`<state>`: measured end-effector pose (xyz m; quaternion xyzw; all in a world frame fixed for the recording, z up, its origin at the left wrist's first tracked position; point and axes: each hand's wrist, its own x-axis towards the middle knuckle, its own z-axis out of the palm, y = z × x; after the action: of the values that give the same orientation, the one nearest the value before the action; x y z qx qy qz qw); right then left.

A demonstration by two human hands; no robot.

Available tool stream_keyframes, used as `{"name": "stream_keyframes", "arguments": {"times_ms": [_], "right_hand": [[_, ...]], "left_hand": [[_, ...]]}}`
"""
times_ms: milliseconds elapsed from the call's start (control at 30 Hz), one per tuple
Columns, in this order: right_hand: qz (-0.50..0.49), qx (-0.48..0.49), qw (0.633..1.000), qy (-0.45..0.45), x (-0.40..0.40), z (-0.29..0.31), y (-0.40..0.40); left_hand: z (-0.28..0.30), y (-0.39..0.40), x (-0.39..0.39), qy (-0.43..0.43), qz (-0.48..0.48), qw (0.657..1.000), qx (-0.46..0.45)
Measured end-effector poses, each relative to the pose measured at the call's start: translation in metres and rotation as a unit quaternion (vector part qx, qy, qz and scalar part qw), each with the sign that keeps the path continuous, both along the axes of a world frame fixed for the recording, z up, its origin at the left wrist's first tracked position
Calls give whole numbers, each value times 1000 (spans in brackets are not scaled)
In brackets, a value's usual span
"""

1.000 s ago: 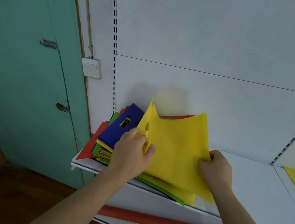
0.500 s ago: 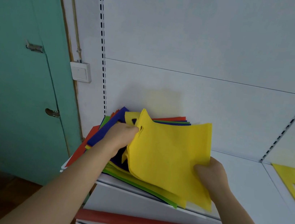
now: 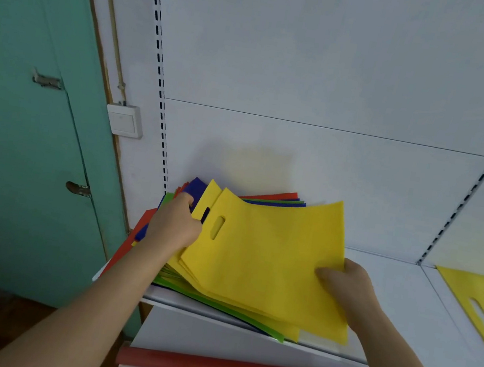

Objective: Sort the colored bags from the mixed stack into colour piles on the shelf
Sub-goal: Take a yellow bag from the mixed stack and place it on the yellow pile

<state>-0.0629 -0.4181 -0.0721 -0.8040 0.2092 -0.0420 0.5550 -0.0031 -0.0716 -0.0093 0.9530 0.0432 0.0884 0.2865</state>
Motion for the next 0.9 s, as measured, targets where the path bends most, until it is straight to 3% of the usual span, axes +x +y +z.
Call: {"name": "stream_keyframes", "arguments": {"times_ms": [133, 233, 333, 500, 567, 700, 900], "right_hand": [[21, 6, 1000, 7, 2, 1, 9], [11, -33, 998, -58, -2, 7, 7], [-11, -34, 986, -163, -11, 21, 4], [-33, 14, 966, -258, -25, 38, 9], [-11, -2, 971, -238, -25, 35, 17], [-10, -79, 971, -225, -27, 29, 24], [-72, 8, 951, -302, -43, 41, 29]], "left_hand": [[-2, -5, -3, 79, -35, 996, -15], [-3, -4, -6, 67, -67, 995, -42], [4, 2, -7, 23, -89, 977, -192], [8, 0, -16, 5, -126, 910, -394], [5, -7, -21, 3, -131, 901, -413], [-3, -20, -24, -6, -112, 927, -357], [2, -15, -24, -37, -125, 882, -454]]}}
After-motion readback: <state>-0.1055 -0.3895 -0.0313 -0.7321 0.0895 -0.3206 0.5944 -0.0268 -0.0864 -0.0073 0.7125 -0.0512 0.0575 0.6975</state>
